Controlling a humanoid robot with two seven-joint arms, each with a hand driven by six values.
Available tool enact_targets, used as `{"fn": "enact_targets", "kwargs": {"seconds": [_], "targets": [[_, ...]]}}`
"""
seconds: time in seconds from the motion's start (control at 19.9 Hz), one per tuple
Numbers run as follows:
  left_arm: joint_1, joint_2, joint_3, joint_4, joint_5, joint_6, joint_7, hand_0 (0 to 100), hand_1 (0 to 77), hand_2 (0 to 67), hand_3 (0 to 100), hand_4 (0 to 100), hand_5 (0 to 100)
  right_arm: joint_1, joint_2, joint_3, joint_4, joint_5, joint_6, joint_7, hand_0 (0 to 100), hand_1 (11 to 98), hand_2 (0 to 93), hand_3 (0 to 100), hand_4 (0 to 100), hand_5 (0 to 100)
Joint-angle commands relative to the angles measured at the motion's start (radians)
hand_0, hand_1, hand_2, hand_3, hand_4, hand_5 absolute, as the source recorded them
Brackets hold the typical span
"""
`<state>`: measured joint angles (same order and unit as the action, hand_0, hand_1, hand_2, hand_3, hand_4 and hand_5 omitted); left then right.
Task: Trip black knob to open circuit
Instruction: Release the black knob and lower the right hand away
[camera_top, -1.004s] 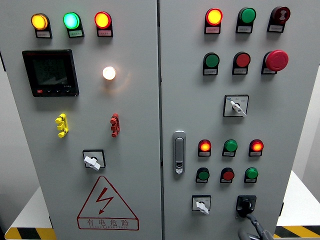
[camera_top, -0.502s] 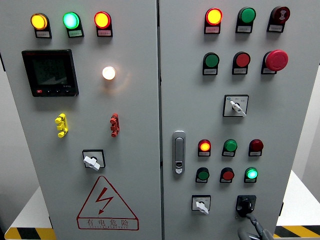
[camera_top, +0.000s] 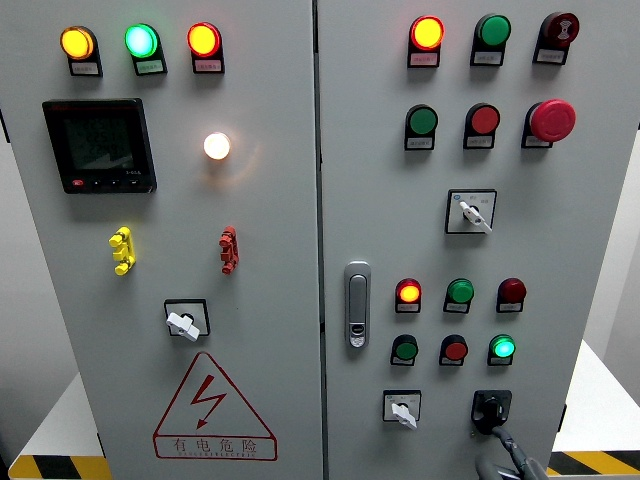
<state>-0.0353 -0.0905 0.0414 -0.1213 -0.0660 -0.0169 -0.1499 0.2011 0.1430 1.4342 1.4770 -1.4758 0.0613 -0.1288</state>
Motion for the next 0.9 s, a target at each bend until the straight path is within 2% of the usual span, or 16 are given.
{"fn": "enact_targets", "kwargs": {"seconds": [0.0, 0.3, 0.85], "targets": [[0.000, 0.000, 0.000, 0.000, 0.000, 0.000, 0.000, 0, 3.3, 12.8, 21, 7, 2, -0.002, 0.0012, 0.002, 0.000, -0.001, 0.000, 0.001, 82, 43.5, 6.0, 90, 94, 100], [0.000, 0.000, 0.000, 0.000, 0.000, 0.000, 0.000, 0, 3.2, 12.8, 21, 7, 2, -0.009, 0.0042, 0.008, 0.000, -0.001, 0.000, 0.001, 82, 43.4, 6.0, 90, 94, 100], [0.000, 0.000, 0.000, 0.000, 0.000, 0.000, 0.000, 0, 3.3, 12.8, 21, 7, 2, -0.015, 0.0043, 0.032, 0.000, 0.000, 0.000, 0.001, 81, 43.4, 6.1, 90, 94, 100]]}}
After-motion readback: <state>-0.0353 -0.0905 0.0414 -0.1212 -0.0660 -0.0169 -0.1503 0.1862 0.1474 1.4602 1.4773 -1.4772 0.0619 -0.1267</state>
